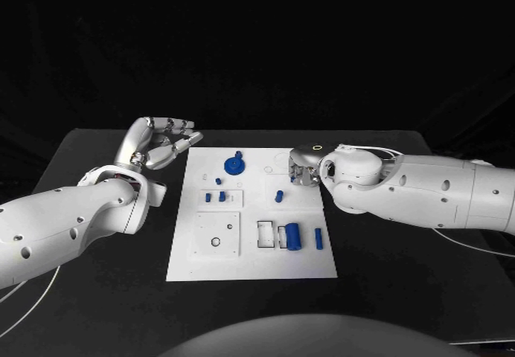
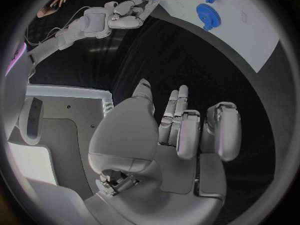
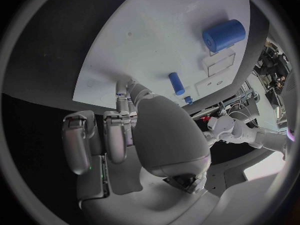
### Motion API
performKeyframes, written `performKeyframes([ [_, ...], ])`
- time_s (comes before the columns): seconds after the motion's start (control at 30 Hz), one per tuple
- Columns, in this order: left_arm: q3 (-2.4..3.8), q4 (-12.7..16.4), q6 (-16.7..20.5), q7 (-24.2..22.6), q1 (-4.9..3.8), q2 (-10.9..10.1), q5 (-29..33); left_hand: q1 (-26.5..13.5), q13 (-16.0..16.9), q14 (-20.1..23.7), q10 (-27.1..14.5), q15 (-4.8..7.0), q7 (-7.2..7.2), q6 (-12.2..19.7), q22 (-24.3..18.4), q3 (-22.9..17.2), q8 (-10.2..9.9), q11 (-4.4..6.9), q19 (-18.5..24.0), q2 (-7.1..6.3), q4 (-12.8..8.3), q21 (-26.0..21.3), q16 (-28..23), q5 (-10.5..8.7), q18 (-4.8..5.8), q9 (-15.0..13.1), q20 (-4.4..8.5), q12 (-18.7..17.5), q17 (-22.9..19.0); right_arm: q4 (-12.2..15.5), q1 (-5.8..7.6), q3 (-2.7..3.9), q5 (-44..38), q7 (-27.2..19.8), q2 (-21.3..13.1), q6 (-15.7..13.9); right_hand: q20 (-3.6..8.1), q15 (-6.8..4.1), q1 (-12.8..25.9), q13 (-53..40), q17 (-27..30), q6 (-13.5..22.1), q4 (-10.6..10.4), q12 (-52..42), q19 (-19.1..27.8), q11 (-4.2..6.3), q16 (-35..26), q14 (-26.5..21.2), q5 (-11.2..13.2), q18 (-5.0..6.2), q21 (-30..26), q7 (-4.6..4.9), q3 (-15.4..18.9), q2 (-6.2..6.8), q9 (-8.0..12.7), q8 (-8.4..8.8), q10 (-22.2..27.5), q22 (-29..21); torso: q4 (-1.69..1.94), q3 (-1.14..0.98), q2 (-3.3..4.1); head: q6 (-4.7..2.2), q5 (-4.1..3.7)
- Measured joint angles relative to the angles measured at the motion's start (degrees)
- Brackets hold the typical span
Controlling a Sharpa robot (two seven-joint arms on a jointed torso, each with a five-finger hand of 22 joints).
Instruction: Assemble the parts on the task board
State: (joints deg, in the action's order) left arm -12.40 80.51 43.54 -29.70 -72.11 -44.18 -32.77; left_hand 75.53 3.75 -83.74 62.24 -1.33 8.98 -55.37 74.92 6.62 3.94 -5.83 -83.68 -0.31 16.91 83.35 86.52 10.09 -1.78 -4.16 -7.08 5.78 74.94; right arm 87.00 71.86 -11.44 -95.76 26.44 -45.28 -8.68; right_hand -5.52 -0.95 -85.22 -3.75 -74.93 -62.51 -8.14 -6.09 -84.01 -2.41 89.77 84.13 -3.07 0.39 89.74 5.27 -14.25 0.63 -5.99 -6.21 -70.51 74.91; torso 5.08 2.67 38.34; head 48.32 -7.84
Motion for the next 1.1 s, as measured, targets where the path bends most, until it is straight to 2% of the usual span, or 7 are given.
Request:
performKeyframes([
  [0.2, 0.0, -0.04, -0.04, 0.05, 0.0, 0.0, -0.02, 0.0, 0.0, 0.0, 0.0, 0.0, 0.0, 0.0, 0.0, 0.0, 0.0, 0.0, 0.0, 0.0, 0.0, 0.0, 0.0, 0.0, 0.0, 0.0, 0.0, 0.0, 0.0, -0.01, -0.01, 0.01, 0.31, -0.03, -0.05, -0.25, 0.0, -0.2, 0.0, 0.0, 0.0, -0.97, 0.32, 0.35, 0.0, 0.41, 0.0, -0.2, 0.12, 0.0, 0.0, -0.35, -0.32, 0.0, -0.37, -0.2, -1.23, 0.0, 0.02, 0.0, 0.02, 0.02, 0.03],
  [0.3, -0.01, -0.04, -0.05, 0.07, 0.0, 0.0, -0.02, 0.0, 0.0, 0.0, 0.0, 0.0, 0.0, 0.0, 0.0, 0.0, 0.0, 0.0, 0.0, 0.0, 0.0, 0.0, 0.0, 0.0, 0.01, 0.0, 0.0, 0.0, 0.0, -0.01, -0.02, 0.0, 0.53, -0.07, -0.08, -0.42, 0.4, -0.2, 0.0, 0.0, 0.01, -1.6, 0.56, 0.7, 0.0, 0.37, 0.0, -0.2, 0.13, 0.0, 0.0, -0.31, -0.55, 0.01, -0.47, -0.23, -1.68, 0.0, 0.01, 0.01, 0.02, 0.08, 0.07],
  [0.37, -0.01, -0.06, -0.06, 0.08, 0.0, 0.0, -0.03, 0.0, 0.0, 0.0, 0.0, 0.0, 0.0, 0.0, 0.0, 0.0, 0.0, 0.0, 0.0, 0.0, 0.0, 0.0, 0.0, 0.0, 0.0, 0.0, 0.0, 0.0, -0.01, -0.01, -0.03, -0.01, 0.67, -0.08, -0.08, -0.59, 0.4, -0.2, -0.02, 0.03, 0.01, -1.89, 0.56, 1.09, 0.0, 0.25, 0.0, -0.2, 0.14, 0.0, 0.0, -0.23, -0.55, 0.03, -0.49, -0.68, -1.8, 0.0, 0.02, 0.02, 0.02, 0.12, 0.1],
  [1.1, -0.01, -0.15, -0.17, 0.22, 0.0, -0.03, -0.06, 0.0, 0.0, 0.0, 0.0, 0.0, 0.0, 0.0, -0.01, 0.0, 0.0, 0.0, 0.0, 0.0, 0.0, 0.0, 0.0, 0.0, 0.0, 0.01, 0.0, 0.0, -0.02, 0.83, -0.26, -0.17, 2.41, -0.67, -1.19, -2.96, 0.4, -0.19, -0.16, 0.07, 0.02, -2.14, 0.72, 1.31, 0.0, 0.21, 0.0, -0.2, 0.44, 0.0, 0.0, -0.01, -0.7, 0.18, -0.54, -1.25, -2.24, 0.03, 0.01, 0.0, 0.02, 0.31, 0.26],
])
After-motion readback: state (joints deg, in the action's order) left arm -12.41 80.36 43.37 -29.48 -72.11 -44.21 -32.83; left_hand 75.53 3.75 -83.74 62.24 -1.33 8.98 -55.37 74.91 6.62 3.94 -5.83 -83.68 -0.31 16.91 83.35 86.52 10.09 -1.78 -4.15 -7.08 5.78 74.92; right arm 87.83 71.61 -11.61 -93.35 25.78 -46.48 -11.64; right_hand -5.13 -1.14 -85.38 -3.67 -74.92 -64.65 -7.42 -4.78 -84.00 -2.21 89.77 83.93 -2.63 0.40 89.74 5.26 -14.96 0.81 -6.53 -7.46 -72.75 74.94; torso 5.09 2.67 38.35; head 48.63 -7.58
